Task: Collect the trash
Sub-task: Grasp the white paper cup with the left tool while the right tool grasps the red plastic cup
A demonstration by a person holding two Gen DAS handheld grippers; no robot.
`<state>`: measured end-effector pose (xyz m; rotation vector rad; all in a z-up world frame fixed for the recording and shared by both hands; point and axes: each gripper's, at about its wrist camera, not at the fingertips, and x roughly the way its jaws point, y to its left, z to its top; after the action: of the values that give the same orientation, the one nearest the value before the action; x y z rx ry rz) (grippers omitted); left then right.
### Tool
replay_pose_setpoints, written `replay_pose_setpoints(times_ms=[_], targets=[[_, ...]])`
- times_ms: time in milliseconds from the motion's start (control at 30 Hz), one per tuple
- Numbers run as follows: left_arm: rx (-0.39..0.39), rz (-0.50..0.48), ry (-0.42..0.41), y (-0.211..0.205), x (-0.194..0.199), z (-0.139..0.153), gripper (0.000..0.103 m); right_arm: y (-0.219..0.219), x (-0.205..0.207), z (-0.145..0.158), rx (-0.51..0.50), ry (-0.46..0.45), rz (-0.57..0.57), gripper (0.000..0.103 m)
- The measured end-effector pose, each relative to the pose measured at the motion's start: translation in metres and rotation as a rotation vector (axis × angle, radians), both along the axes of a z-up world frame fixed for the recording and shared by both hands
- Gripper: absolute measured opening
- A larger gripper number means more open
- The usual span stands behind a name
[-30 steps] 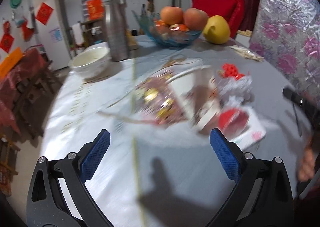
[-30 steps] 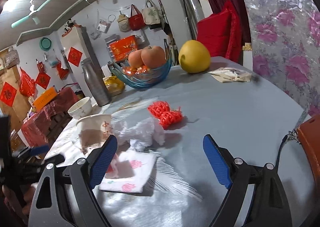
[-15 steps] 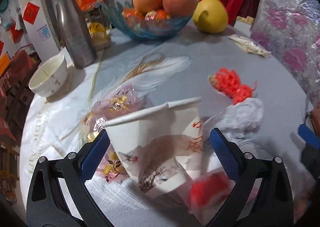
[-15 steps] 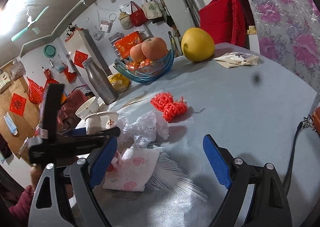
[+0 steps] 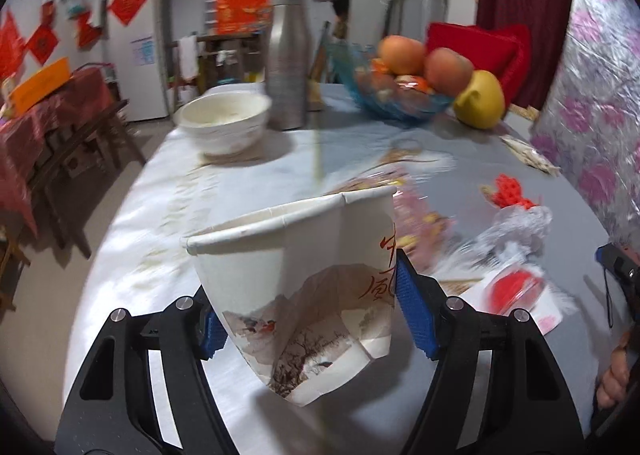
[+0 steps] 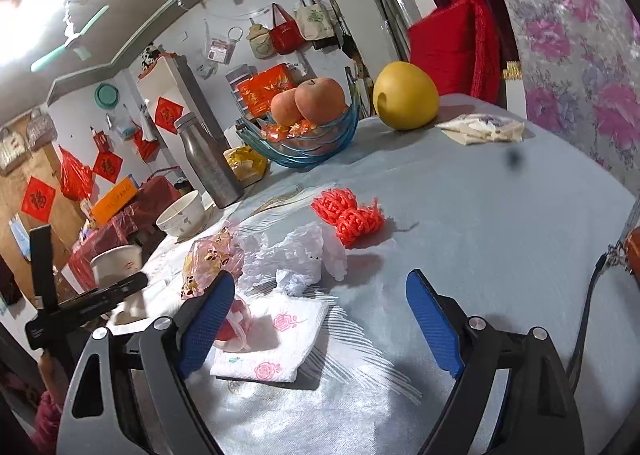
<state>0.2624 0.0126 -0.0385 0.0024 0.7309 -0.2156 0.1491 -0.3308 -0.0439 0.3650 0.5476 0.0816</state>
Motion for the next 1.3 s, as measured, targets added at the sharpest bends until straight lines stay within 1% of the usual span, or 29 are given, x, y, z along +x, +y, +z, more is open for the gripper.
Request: replay_pose_setpoints(times_ms=[67, 167, 333, 433, 567, 600, 633, 667, 700, 767, 800, 900, 967, 1033, 1133, 1300], targets=[[0.005, 0.03, 0.013, 0.012, -0.004, -0.003, 0.07, 0.012, 0.002, 0.0, -0.018, 0.009, 0.025, 0.086], [-0.003, 0.047, 0.037, 0.021, -0.005, -0.007, 0.07, 0.035, 0.012, -0.001, -0.013, 0.049, 0.103, 0.086], [-0.003, 0.039, 0.028, 0.019, -0.008, -0.007, 0.07, 0.081, 0.037, 0.006, -0.103, 0.097, 0.177, 0.086], [0.008, 0.039, 0.016, 0.017, -0.009, -0.007, 0.07, 0.096, 0.051, 0.004, -0.126, 0.13, 0.187, 0.086], [-0.003, 0.035, 0.008, 0.018, -0.01, -0.006, 0.07, 0.107, 0.066, -0.008, -0.159, 0.194, 0.185, 0.086], [-0.006, 0.033, 0.007, 0.018, -0.011, -0.005, 0.07, 0.109, 0.067, -0.012, -0.17, 0.21, 0.187, 0.079], [-0.008, 0.032, 0.004, 0.019, -0.011, -0.005, 0.07, 0.112, 0.069, -0.016, -0.19, 0.228, 0.19, 0.068], [-0.009, 0.032, 0.002, 0.019, -0.011, -0.004, 0.07, 0.112, 0.07, -0.019, -0.191, 0.238, 0.202, 0.056], [-0.009, 0.032, 0.0, 0.019, -0.011, -0.004, 0.07, 0.112, 0.072, -0.02, -0.19, 0.246, 0.212, 0.056], [-0.01, 0.034, -0.007, 0.02, -0.012, -0.004, 0.07, 0.112, 0.066, -0.015, -0.206, 0.206, 0.197, 0.056], [-0.012, 0.036, -0.01, 0.02, -0.013, -0.003, 0.07, 0.111, 0.06, -0.009, -0.213, 0.171, 0.19, 0.056], [-0.046, 0.034, -0.015, 0.026, -0.015, 0.002, 0.07, 0.108, 0.052, 0.001, -0.187, 0.124, 0.198, 0.056], [-0.043, 0.044, -0.027, 0.031, -0.02, 0.006, 0.07, 0.108, 0.045, 0.01, -0.175, 0.094, 0.203, 0.056], [-0.038, 0.06, -0.043, 0.038, -0.027, 0.015, 0.07, 0.108, 0.038, 0.019, -0.165, 0.068, 0.205, 0.056], [-0.054, 0.074, -0.056, 0.051, -0.037, 0.027, 0.07, 0.11, 0.029, 0.03, -0.141, 0.036, 0.217, 0.056], [-0.044, 0.123, -0.114, 0.079, -0.068, 0.053, 0.07, 0.123, 0.011, 0.047, -0.126, -0.012, 0.249, 0.056]])
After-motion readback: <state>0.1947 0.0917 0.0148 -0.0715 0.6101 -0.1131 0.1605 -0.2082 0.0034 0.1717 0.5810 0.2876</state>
